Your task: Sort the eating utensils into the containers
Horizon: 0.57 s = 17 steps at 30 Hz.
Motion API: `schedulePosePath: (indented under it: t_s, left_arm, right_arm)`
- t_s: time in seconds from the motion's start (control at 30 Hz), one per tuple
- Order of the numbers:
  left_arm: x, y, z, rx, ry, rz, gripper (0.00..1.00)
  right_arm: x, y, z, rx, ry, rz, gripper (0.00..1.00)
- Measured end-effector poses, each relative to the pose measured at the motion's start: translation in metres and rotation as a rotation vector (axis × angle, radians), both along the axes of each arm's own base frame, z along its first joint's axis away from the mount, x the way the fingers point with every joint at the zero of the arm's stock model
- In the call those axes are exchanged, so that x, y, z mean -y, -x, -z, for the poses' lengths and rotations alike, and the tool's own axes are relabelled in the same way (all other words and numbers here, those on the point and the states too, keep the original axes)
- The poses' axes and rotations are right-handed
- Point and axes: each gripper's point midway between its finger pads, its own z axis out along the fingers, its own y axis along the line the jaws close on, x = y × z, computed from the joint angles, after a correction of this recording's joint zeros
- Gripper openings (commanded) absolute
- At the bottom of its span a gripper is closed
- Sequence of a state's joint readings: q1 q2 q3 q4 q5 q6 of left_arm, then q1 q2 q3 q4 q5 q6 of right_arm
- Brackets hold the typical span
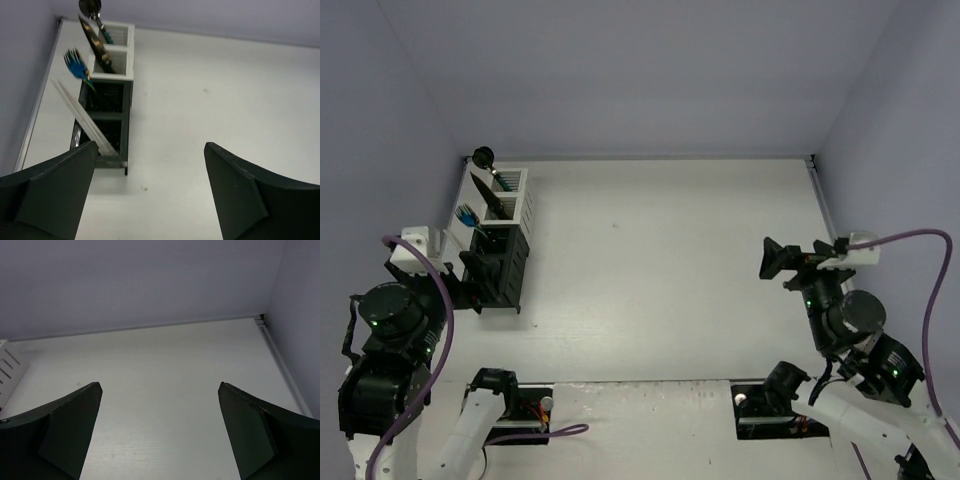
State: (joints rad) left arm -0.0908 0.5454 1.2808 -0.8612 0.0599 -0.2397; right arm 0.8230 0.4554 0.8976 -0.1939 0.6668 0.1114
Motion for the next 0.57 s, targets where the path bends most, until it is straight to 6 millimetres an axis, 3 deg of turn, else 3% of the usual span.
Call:
schedulePosePath:
  t_s: [0.2,0.57]
  left_arm:
    - [-0.006,0.004,0.05,-0.153,-0.036,-0.028,0.85]
    - [-0.016,0.011,0.047,-0.126,-0.049,-0.076,0.85]
  right_arm:
    - [0.039,0.018,-0.009,0.053,-0.031,0.094,1.0]
    - [0.047,0.02,-0.003,0.039,-0.013,0.132,1.0]
